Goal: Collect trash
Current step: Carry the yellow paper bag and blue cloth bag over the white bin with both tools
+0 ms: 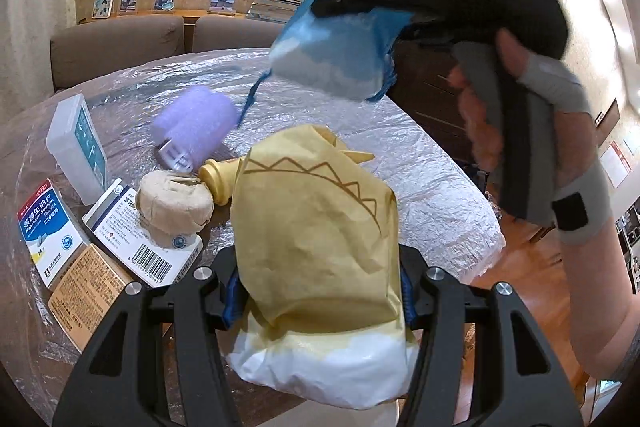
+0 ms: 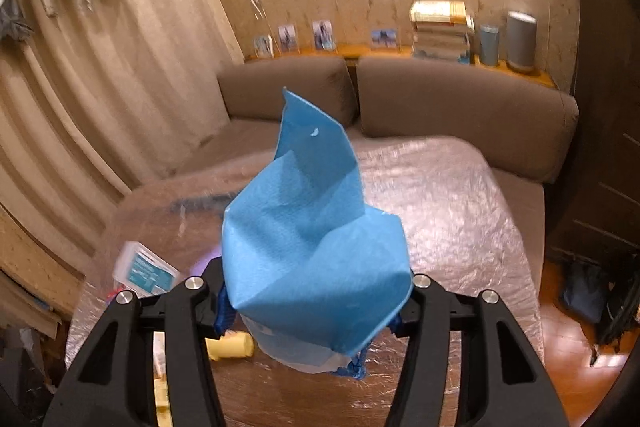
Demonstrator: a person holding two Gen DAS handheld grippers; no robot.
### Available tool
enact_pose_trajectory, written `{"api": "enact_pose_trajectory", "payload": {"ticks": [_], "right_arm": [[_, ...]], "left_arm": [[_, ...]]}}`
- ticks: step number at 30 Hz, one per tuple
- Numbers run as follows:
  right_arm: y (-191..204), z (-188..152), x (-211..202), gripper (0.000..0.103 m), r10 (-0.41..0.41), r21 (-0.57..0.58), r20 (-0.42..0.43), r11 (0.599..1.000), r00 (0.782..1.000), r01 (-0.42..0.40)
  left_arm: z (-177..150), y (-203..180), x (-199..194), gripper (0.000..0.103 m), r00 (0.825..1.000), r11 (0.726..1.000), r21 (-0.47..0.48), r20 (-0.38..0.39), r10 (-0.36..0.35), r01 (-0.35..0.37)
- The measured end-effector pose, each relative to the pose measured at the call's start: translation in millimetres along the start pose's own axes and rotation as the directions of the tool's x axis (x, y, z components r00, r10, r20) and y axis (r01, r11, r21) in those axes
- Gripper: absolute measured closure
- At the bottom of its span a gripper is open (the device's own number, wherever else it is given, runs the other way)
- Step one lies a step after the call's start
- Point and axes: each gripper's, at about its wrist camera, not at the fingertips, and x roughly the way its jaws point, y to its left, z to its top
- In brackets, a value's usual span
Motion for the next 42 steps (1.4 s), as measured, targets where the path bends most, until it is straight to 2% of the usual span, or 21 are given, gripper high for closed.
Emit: {"api": "enact_pose_trajectory", "payload": {"ticks": [9, 14, 21, 29, 42], "right_arm": [[17.2, 17.1, -34.3, 0.050, 0.074, -0.048, 0.094, 0.996, 0.993, -0.069], [33.1, 21.6, -58.0, 0.050, 0.108, -0.092, 0.145, 0.991, 0.984, -0.096], [51.5, 12.8, -89.0, 0.050, 0.138, -0.154, 0.177, 0.982, 0.974, -0.112], [63.9, -18.4, -98.8, 0.050, 0.130, -0.204, 0.135, 0.974, 0.982, -0.101], [71.5, -63.5, -113.4, 0.050, 0.144, -0.227, 0.052, 0.965, 0.988, -0.129]], "left_arm": [[1.3, 6.7, -2.1, 0.046, 1.000, 1.000, -0.018, 0.020, 0.021, -0.021], [1.4, 17.4, -6.4, 0.046, 0.999, 0.998, -0.059, 0.034, 0.040, -0.038], [7.3, 30.7, -43.6, 0.046, 0.987, 0.991, -0.099, 0.129, 0.099, -0.086], [6.0, 46.5, -82.6, 0.046, 0.964, 0.979, -0.142, 0.201, 0.173, -0.146], [-1.6, 45.0, -119.4, 0.046, 0.946, 0.978, -0.133, 0.262, 0.192, -0.161]]}}
